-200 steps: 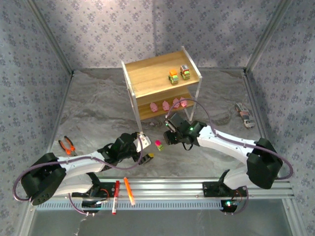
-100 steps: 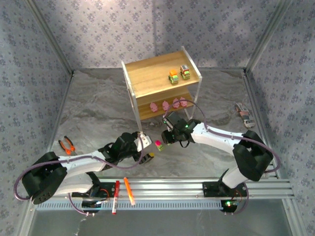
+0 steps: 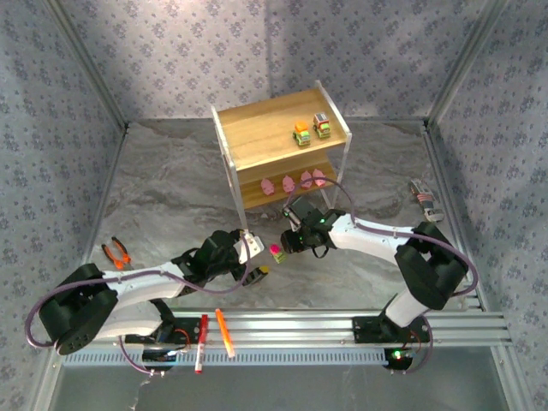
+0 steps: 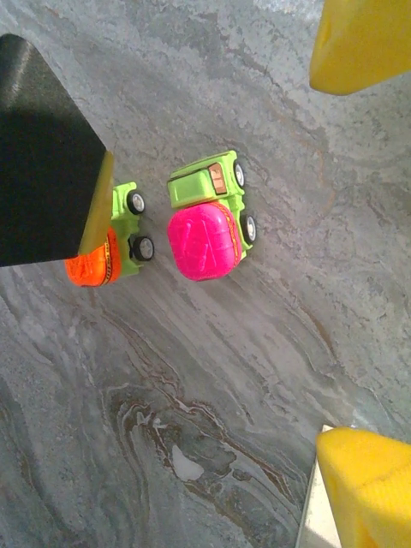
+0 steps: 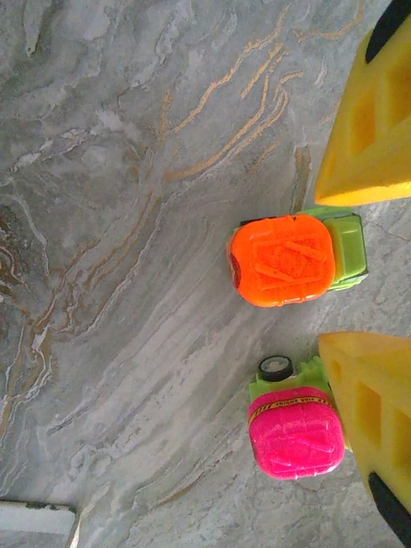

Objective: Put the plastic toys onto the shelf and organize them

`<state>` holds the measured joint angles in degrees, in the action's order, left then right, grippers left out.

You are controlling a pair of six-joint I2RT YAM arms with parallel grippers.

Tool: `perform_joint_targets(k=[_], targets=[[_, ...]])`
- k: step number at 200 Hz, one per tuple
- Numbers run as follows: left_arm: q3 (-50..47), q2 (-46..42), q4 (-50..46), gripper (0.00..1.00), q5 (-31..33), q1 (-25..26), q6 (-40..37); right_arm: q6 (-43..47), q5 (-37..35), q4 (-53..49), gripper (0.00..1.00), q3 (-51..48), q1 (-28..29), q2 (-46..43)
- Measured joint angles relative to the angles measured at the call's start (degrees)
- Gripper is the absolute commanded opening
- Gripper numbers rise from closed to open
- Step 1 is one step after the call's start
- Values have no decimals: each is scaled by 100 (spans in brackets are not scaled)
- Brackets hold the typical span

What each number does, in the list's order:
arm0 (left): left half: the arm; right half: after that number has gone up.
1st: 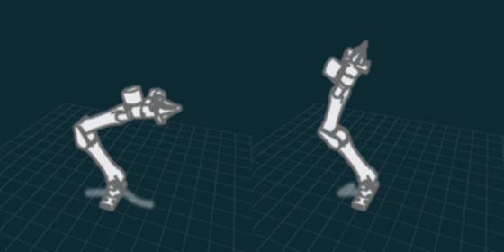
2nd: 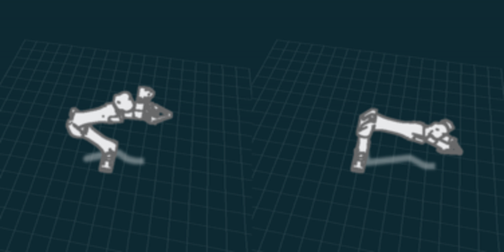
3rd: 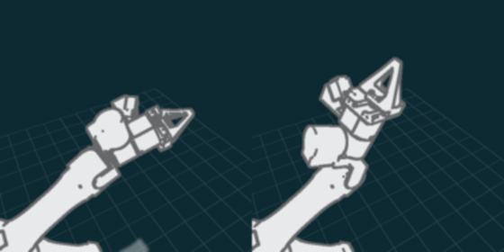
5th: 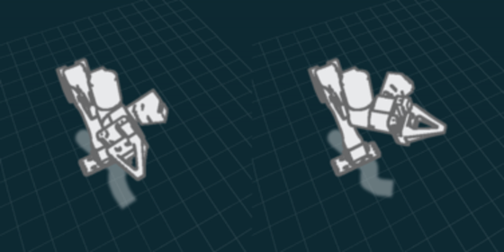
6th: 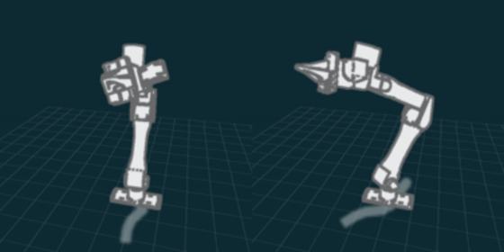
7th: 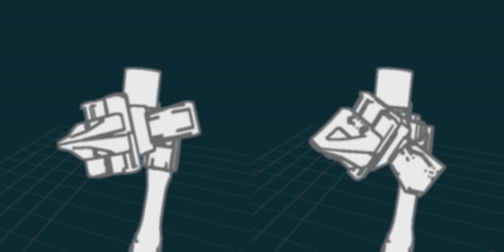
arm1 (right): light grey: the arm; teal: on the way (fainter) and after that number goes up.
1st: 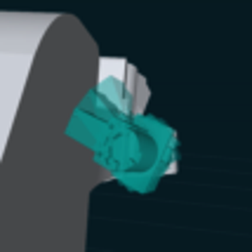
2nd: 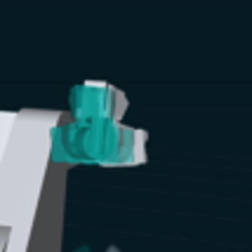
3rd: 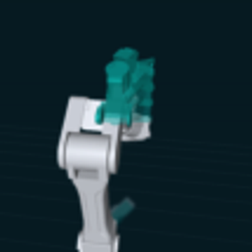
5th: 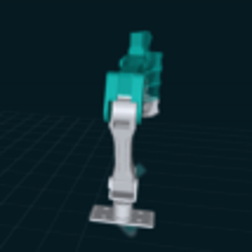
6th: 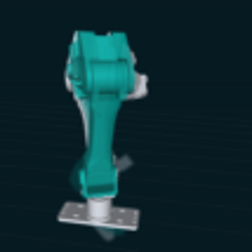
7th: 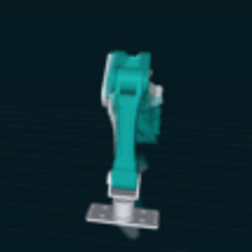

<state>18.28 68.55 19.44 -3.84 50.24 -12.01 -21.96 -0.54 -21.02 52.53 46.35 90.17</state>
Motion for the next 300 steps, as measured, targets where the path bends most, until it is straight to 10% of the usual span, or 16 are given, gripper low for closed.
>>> perform_joint_targets(k=[300], targets=[[76,26,-118,99,-96,-11,0,208,55,-7,32,120,-83,358]])
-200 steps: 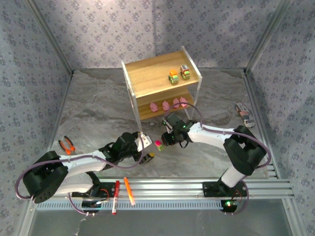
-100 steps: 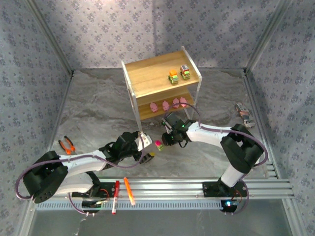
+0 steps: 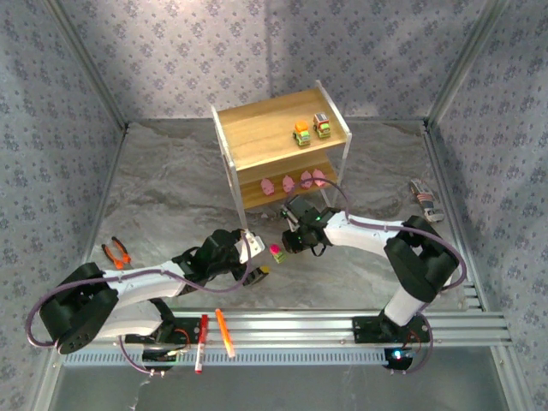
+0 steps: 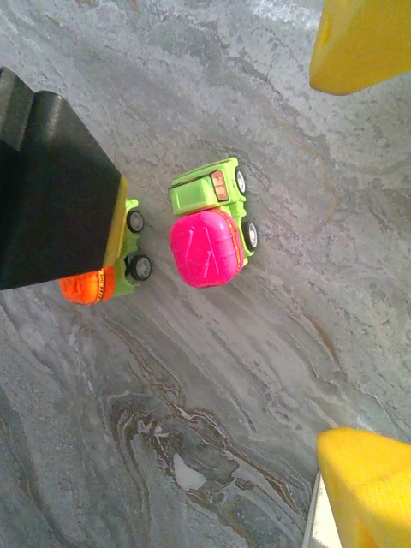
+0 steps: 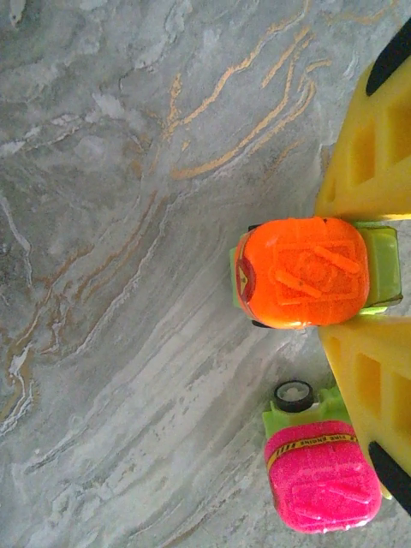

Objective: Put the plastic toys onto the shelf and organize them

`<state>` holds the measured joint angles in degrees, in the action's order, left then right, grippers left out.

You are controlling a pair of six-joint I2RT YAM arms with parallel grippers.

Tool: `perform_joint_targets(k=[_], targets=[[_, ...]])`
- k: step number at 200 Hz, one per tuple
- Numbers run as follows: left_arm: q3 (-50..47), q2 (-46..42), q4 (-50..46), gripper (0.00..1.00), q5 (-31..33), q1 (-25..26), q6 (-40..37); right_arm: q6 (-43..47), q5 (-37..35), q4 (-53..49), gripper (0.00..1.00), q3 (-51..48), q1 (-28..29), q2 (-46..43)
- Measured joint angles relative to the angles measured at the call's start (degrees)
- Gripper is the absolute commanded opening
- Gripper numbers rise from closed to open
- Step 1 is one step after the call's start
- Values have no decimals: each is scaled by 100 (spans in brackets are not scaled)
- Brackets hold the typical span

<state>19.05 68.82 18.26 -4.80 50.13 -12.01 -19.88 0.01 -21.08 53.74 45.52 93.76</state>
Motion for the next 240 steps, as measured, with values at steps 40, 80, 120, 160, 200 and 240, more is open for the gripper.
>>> perform_joint_targets(k=[40,80,120,160,200,240], targets=[[2,0,-28,100,-52,0,0,-13,-107,-61,32,0,35,-234],[2,-2,-26,100,-57,0,-2,-37,-197,-138,31,0,140,-339],[2,-2,-26,100,-57,0,0,-72,-267,-243,31,-2,188,-494],[2,-2,-24,100,-55,0,0,-138,-380,-424,31,-2,247,-739],[2,-15,-17,100,-50,-26,2,-195,-481,-575,31,-2,321,-966],[2,-61,-2,100,-31,-52,2,-262,-614,-787,31,-2,409,-1204]])
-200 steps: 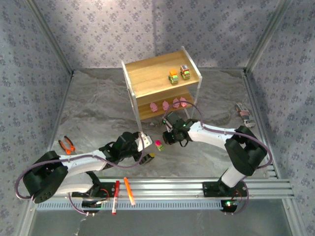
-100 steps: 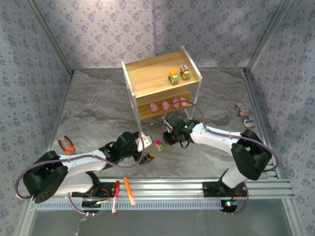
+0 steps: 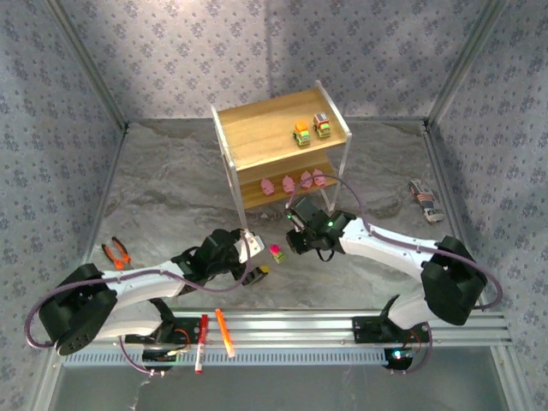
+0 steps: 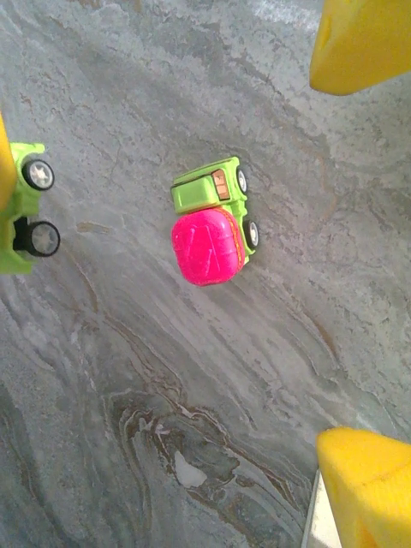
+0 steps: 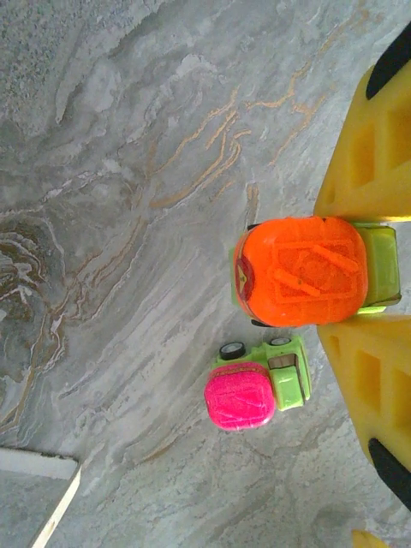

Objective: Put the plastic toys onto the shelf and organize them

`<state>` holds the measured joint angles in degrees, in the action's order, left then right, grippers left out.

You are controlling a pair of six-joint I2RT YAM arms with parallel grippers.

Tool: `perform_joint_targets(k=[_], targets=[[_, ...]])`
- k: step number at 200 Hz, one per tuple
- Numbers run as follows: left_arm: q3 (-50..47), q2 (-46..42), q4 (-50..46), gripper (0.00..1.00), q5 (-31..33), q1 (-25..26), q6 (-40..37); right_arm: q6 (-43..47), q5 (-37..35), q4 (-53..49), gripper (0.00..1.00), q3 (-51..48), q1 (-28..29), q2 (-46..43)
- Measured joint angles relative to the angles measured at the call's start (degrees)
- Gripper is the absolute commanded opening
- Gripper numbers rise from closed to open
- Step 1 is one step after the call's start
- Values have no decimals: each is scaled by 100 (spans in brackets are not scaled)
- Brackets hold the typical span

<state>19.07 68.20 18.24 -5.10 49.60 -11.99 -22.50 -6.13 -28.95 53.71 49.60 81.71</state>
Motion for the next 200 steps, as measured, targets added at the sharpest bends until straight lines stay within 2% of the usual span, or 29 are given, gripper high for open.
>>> perform_joint_targets(k=[83,200], targets=[[0,-28,57,100,31,-11,2,-140,-369,-603,31,149,308,-588],[0,-28,107,100,42,-13,2,-328,-1115,-1469,31,1139,973,-1113]])
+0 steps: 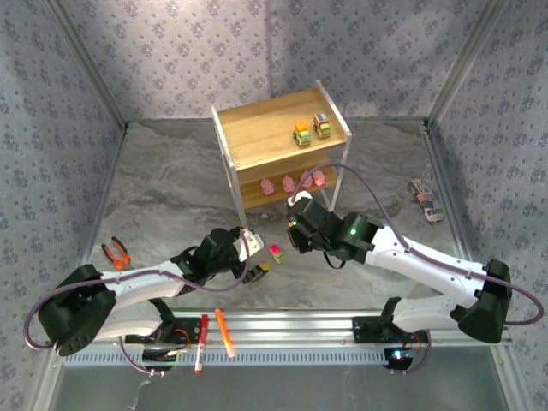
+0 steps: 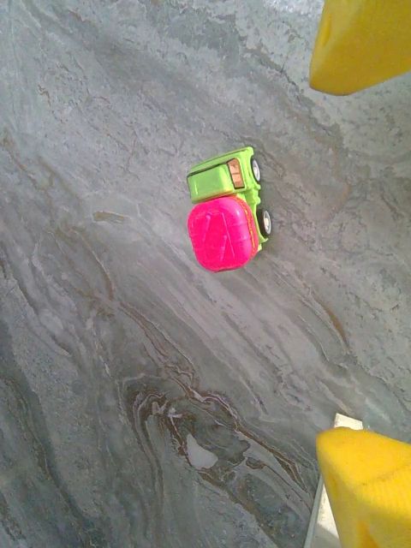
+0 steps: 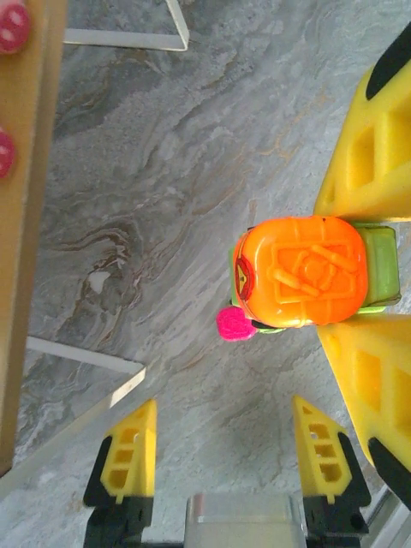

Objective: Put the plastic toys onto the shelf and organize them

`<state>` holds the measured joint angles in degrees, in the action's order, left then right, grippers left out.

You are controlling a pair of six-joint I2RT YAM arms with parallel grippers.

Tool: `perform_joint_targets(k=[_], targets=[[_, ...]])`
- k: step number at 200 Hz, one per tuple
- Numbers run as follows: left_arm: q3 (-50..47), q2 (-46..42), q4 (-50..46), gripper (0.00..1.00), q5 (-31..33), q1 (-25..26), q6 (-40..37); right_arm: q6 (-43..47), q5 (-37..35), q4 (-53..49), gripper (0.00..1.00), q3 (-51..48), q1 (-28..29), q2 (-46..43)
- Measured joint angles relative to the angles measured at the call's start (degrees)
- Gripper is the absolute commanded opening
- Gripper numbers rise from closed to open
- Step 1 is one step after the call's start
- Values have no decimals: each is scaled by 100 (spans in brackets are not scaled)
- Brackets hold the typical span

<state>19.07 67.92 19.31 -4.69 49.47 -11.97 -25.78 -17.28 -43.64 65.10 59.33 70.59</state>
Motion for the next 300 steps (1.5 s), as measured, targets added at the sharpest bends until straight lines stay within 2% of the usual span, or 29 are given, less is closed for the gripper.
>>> perform_joint_targets(k=[52,126,205,300], targets=[[0,0,17,100,2,0,2,-92,-492,-549,31,1137,330,-11],[-4,-83,33,100,92,-37,20,-118,-901,-1141,30,2625,345,177],[-13,-120,70,100,138,-79,68,221,-1211,-1847,30,4706,284,1427],[-55,-188,188,100,479,-109,214,758,-957,-2481,29,6988,-501,2955]])
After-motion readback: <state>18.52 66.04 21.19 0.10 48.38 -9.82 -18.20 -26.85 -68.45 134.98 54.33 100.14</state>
